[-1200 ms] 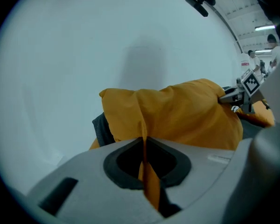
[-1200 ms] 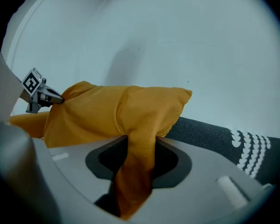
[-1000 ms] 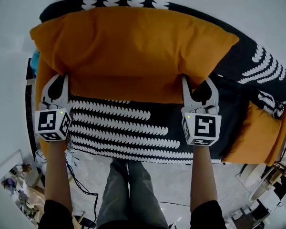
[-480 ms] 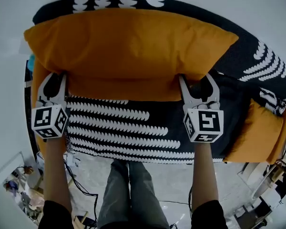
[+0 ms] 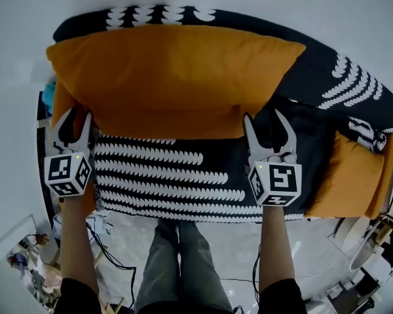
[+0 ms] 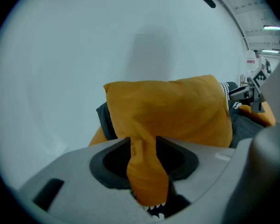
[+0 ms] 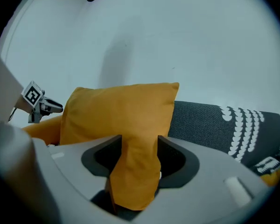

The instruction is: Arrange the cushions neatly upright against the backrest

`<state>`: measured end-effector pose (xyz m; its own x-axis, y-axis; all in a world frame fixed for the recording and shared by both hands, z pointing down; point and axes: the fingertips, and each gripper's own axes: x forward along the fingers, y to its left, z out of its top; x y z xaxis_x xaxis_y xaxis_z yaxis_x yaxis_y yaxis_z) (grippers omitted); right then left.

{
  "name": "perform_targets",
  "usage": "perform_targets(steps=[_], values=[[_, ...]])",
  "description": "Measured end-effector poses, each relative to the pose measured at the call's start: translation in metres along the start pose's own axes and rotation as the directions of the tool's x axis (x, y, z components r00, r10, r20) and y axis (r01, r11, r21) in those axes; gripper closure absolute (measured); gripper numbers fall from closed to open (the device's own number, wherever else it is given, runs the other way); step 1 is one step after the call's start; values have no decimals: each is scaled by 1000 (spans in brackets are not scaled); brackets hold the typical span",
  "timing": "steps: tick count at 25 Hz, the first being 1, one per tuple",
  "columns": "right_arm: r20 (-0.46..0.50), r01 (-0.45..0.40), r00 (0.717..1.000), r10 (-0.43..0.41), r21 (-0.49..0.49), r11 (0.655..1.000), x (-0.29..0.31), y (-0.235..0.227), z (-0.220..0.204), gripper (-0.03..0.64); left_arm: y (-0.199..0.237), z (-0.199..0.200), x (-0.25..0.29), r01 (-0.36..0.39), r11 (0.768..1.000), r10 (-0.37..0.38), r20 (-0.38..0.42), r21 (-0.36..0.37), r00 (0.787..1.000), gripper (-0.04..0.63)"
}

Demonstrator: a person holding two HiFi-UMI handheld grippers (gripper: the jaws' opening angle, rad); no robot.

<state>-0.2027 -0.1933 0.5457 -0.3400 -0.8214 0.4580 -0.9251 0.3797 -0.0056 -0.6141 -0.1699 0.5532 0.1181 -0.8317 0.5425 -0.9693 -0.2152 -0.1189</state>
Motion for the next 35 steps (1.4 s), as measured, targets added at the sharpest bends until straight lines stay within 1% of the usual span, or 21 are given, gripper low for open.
perform_targets(steps=[4,7,9,10,11,14,17,20,24,28,31,33,35], values=[[16,46,999,-47,28,999,-35,7,20,414,-8,22,-32,13,1000,-14,21,13,1000,460],[42,78,996,-80,45,996,-61,15,42,459,-17,47,-57,33,999,-35,62,31,997,524],[59,104,992,-108,63,993,-78,19,57,505,-25,63,-72,55,998,-58,91,31,994,570],[65,119,990,-124,71,990,-86,20,65,555,-29,72,-79,70,997,-72,103,22,992,595],[69,134,988,-139,76,988,-96,21,72,583,-33,80,-86,85,996,-85,111,10,990,597],[70,164,983,-170,95,982,-128,26,94,609,-44,100,-112,130,991,-126,126,-21,984,597],[81,174,980,-183,115,978,-161,38,116,609,-51,122,-141,163,986,-159,138,-22,978,597],[101,186,974,-201,141,972,-196,48,135,609,-61,147,-173,191,982,-189,167,6,968,597],[120,202,967,-223,164,965,-243,62,156,609,-81,173,-206,283,959,-278,212,6,937,597],[130,231,959,-250,147,962,-286,75,176,609,-93,193,-234,328,945,-318,238,-4,918,597],[150,219,957,-247,182,959,-320,86,188,609,-104,200,-258,379,925,-363,243,-21,900,597],[149,235,952,-266,197,952,-345,90,191,609,-114,205,-273,401,916,-386,249,-10,888,597],[152,256,946,-287,193,947,-367,92,195,609,-124,214,-288,417,909,-408,258,23,876,597]])
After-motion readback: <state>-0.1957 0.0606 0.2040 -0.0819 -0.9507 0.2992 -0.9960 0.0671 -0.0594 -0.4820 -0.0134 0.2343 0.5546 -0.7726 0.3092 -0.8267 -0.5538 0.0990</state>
